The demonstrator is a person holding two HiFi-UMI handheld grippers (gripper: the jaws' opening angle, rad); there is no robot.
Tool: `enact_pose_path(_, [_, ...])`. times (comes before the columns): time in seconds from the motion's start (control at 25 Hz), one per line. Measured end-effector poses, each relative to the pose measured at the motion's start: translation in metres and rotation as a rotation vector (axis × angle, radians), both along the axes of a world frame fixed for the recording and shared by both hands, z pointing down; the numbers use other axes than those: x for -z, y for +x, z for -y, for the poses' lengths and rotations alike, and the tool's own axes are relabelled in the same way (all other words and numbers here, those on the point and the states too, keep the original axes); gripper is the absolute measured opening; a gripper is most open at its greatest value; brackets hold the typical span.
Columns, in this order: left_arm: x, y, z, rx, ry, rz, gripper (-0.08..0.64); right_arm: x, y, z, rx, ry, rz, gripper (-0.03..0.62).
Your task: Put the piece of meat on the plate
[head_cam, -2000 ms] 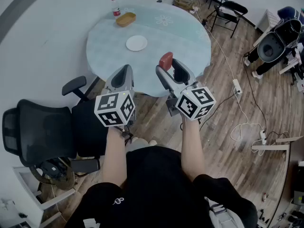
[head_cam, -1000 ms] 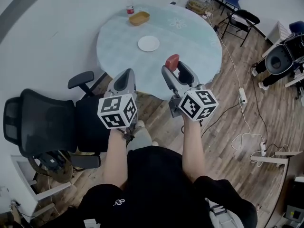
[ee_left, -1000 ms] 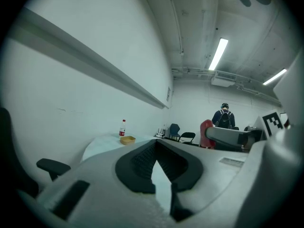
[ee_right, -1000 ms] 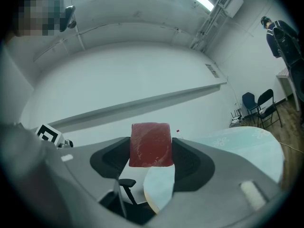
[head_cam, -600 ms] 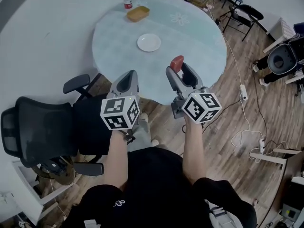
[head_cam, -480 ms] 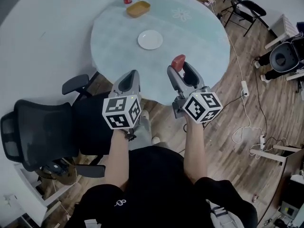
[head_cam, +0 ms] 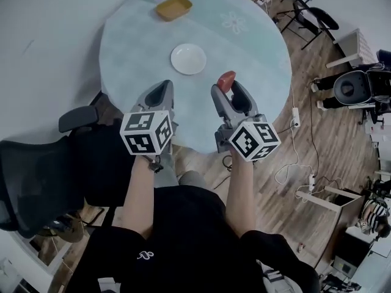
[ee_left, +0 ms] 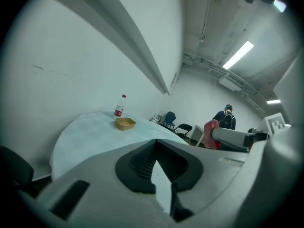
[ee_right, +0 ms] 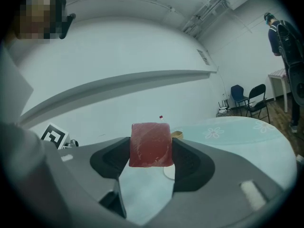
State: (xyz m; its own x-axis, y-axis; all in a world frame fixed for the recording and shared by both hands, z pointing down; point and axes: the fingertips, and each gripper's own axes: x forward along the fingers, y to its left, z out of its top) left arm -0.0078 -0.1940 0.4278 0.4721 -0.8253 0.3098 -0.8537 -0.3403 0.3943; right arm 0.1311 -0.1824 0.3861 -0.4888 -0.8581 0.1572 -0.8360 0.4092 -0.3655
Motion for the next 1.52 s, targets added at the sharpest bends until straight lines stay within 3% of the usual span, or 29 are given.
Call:
enact_pose_path(0.24, [-0.033,0.017,0.015,-0.043,-0.069,0.010,-0.002,-0.045,0.009,0.010,-0.021,-0.121,-0.015,0.287])
enact_pose_path(0.44, [-0.051,0.024,0.033,-0.029,-0.117,0.032,-0.002,-0.061,0.013,0.032,-0.008,-0.160,-0.010,0.287])
enact_pose_path(0.96, [-0.118,0.038,0.044,-0.046,-0.262,0.022,-0.002,-0.134,-0.005,0.071,0.053,-0.336,-0.126,0.287])
enact_pose_path(1.2, [-0.134,0.022,0.061,0.006,-0.314,0.013,-0.002,-0.169,-0.010,0.110,0.110,-0.398,-0.225,0.287])
enact_pose_path(1.52, [-0.146,-0.030,0.066,0.109,-0.354,0.017,-0.002,-0.214,-0.040,0.178,0.228,-0.439,-0.451,0.287])
